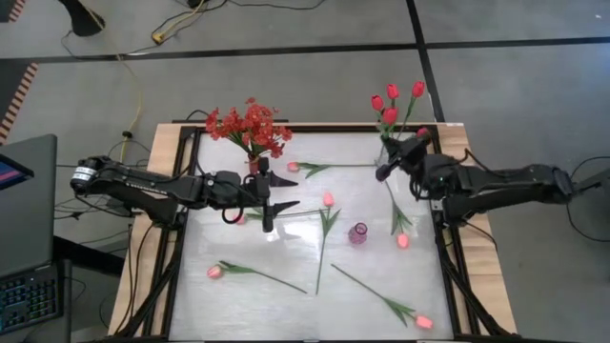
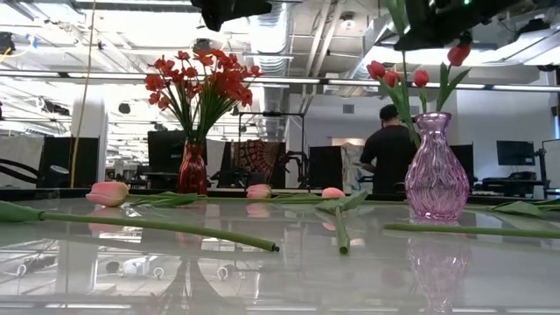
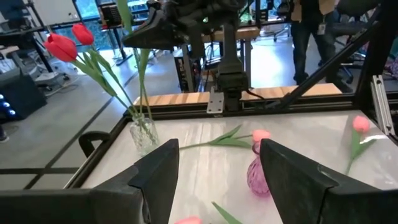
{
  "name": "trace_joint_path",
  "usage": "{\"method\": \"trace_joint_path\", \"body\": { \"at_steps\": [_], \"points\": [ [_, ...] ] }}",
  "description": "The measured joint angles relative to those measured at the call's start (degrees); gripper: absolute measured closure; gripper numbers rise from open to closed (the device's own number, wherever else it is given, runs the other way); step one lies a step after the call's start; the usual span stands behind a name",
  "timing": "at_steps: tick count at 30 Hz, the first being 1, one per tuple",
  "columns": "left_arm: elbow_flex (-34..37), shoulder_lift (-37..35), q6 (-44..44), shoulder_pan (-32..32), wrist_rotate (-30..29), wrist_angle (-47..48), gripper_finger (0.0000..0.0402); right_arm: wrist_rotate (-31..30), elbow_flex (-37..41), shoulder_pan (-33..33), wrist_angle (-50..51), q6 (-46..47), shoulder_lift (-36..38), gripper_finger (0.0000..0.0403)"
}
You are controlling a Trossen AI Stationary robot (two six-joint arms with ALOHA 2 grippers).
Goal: Sort flowers into vase by color
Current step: Put the red tulip into the transparent flower vase
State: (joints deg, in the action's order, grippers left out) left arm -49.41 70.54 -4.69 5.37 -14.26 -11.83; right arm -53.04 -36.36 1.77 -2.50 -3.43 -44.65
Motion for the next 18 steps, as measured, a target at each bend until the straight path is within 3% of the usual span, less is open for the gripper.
{"method": "trace_joint_path", "body": {
  "at_steps": [18],
  "points": [
    [0.0, 0.7, -0.2, -0.4, -0.1, -0.1, 0.0189, 0.5, 0.0, 10.4, 2.2, -3.3, -0.5, 0.0369]
  ]
}}
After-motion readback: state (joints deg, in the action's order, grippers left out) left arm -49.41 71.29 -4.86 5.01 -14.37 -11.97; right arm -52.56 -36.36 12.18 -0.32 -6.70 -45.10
